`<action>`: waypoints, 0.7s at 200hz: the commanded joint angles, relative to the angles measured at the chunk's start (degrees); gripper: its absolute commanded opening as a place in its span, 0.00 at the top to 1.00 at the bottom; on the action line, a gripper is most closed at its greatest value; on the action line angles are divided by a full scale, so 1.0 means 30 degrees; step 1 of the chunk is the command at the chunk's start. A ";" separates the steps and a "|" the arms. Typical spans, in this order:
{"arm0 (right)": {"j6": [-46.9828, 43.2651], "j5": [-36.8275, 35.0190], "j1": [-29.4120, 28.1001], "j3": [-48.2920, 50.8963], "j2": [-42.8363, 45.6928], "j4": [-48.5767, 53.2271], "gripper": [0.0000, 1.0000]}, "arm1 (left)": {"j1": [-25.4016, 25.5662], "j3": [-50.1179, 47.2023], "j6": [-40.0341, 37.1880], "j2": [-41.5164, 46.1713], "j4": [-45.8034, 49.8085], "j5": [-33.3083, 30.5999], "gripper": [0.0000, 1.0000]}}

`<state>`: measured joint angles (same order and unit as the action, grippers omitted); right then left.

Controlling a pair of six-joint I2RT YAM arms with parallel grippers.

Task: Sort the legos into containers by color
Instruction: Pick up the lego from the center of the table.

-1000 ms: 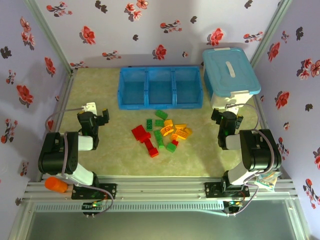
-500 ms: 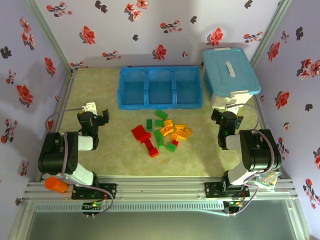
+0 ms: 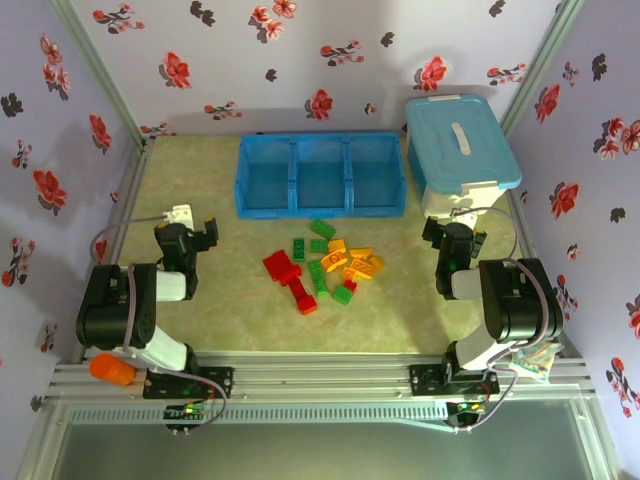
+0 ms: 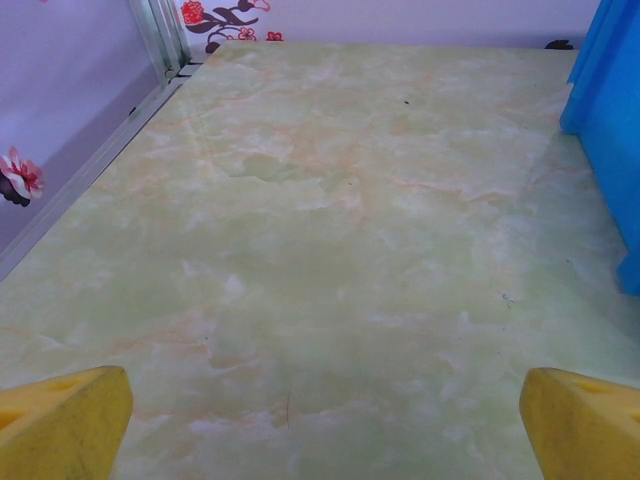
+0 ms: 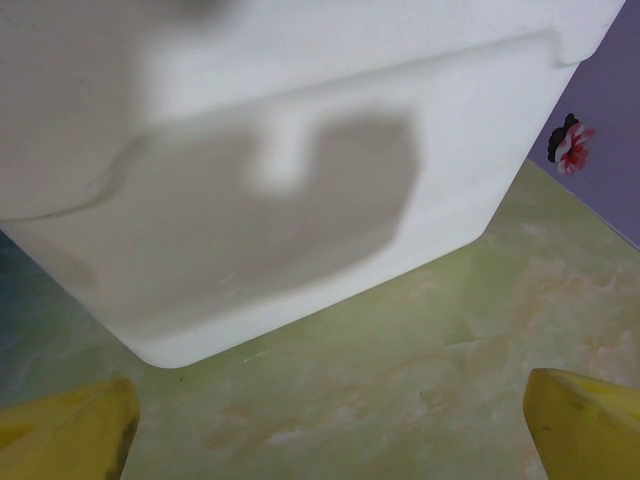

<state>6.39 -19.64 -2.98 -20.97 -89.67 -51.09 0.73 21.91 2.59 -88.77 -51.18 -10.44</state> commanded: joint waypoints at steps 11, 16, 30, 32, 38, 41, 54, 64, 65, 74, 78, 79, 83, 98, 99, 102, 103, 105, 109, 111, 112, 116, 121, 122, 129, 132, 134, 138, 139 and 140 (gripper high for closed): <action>-0.0051 0.0013 0.0116 -0.0127 0.0104 -0.0366 0.01 | -0.0129 0.0145 -0.0072 0.0110 -0.0050 0.0081 0.00; -0.0051 0.0013 0.0116 -0.0145 0.0069 -0.0409 0.01 | -0.0134 0.0119 -0.0072 0.0087 -0.0050 0.0103 0.00; -0.0051 0.0015 0.0116 -0.0130 0.0076 -0.0399 0.01 | -0.0127 0.0165 -0.0065 0.0097 -0.0028 0.0102 0.00; -0.0051 0.0028 0.0116 -0.0129 0.0090 -0.0401 0.01 | -0.0127 0.0166 -0.0070 0.0098 -0.0023 0.0108 0.00; -0.0051 0.0036 0.0115 -0.0134 0.0073 -0.0407 0.01 | -0.0127 0.0194 -0.0072 0.0100 0.0008 0.0101 0.00; -0.0029 0.0041 0.0119 -0.0144 0.0066 -0.0394 0.01 | -0.0127 0.0178 -0.0072 0.0108 0.0008 0.0083 0.00; -0.0036 0.0027 0.0116 -0.0176 0.0098 -0.0347 0.01 | 0.0286 0.0062 -0.0109 0.0338 -0.0315 -0.1700 0.00; -0.0213 -0.0448 -0.0103 -0.0105 0.0597 -0.0242 0.01 | 0.1381 0.0323 -0.0394 0.2264 0.1554 -0.4748 0.00; -0.0278 -0.0379 -0.0125 -0.0102 0.0653 -0.0087 0.01 | 0.1491 0.0406 -0.0556 0.2539 0.1924 -0.4941 0.00; -0.1325 -0.0135 -0.0864 -0.0225 0.2381 0.1410 0.01 | 0.2324 0.1304 -0.0808 0.4883 0.4756 -0.6164 0.00; -0.1808 -0.0417 -0.1438 -0.0554 0.3504 0.3035 0.01 | 0.2498 0.1661 -0.0527 0.5805 0.5581 -0.6270 0.00; -0.1882 -0.0495 -0.1569 -0.0664 0.3777 0.3441 0.01 | 0.2533 0.1763 -0.0446 0.6037 0.5959 -0.6244 0.00; -0.1942 -0.0665 -0.1943 -0.1230 0.4889 0.5328 0.01 | 0.2676 0.2231 0.0150 0.6889 0.7225 -0.6099 0.00; 0.0927 0.0345 -0.2200 -0.4104 0.7877 1.3173 0.01 | 0.2962 0.4585 0.2507 0.8894 1.2695 -0.5932 0.00; 0.1200 0.0501 -0.2200 -0.4299 0.7999 1.3637 0.01 | 0.2970 0.4764 0.2756 0.8974 1.3075 -0.5943 0.00; 0.2098 0.0620 -0.2188 -0.4795 0.8319 1.5064 0.01 | 0.2992 0.5224 0.3482 0.9190 1.4031 -0.5873 0.00; 0.2430 0.0580 -0.2193 -0.4952 0.8367 1.5432 0.01 | 0.3000 0.5361 0.3697 0.9224 1.4461 -0.5811 0.00; 0.3191 0.0426 -0.2183 -0.5194 0.8527 1.6155 0.01 | 0.3028 0.5626 0.4093 0.9338 1.5106 -0.5699 0.00; 0.4898 -0.0454 -0.2161 -0.5541 0.8768 1.7415 0.01 | 0.3051 0.6052 0.4669 0.9600 1.6335 -0.5248 0.00; 0.6079 -0.0682 -0.2102 -0.5722 0.8877 1.8137 0.01 | 0.3085 0.6209 0.4987 0.9688 1.6798 -0.5053 0.00; 0.6530 -0.0701 -0.2018 -0.5767 0.8924 1.8463 0.01 | 0.3105 0.6264 0.5138 0.9722 1.7002 -0.4977 0.00; 0.7655 -0.0132 -0.1662 -0.6093 0.9124 1.9548 0.01 | 0.3226 0.6429 0.5823 0.9912 1.7616 -0.4674 0.00; 0.7618 0.2437 -0.1224 -0.6201 0.9224 1.9763 0.01 | 0.3377 0.6494 0.6388 1.0139 1.8295 -0.3980 0.00; 0.7548 0.3042 -0.1096 -0.6197 0.9259 1.9759 0.01 | 0.3427 0.6480 0.6454 1.0182 1.8380 -0.3840 0.00; 0.7108 0.5554 -0.0853 -0.6287 0.9317 1.9937 0.01 | 0.3802 0.6378 0.6897 1.0504 1.8853 -0.3136 0.00; 0.7135 0.5865 -0.0884 -0.6447 0.9337 2.0316 0.01 | 0.3997 0.6319 0.7142 1.0612 1.9019 -0.2973 0.00; 0.7239 0.5937 -0.0962 -0.6520 0.9385 2.0679 0.01 | 0.4156 0.6268 0.7261 1.0696 1.9124 -0.2858 0.00; 0.7478 0.5884 -0.1122 -0.6646 0.9464 2.1164 0.01 | 0.4438 0.6166 0.7371 1.0857 1.9217 -0.2542 0.00; 0.7522 0.5878 -0.1148 -0.6668 0.9496 2.1250 0.01 | 0.4499 0.6140 0.7385 1.0893 1.9266 -0.2491 0.00; 0.7544 0.5890 -0.1190 -0.6680 0.9512 2.1323 0.01 | 0.4530 0.6142 0.7406 1.0896 1.9291 -0.2465 0.00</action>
<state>19.33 -13.06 -7.05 -40.56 -61.17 -8.99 10.87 42.22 15.46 -57.23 -11.68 -22.63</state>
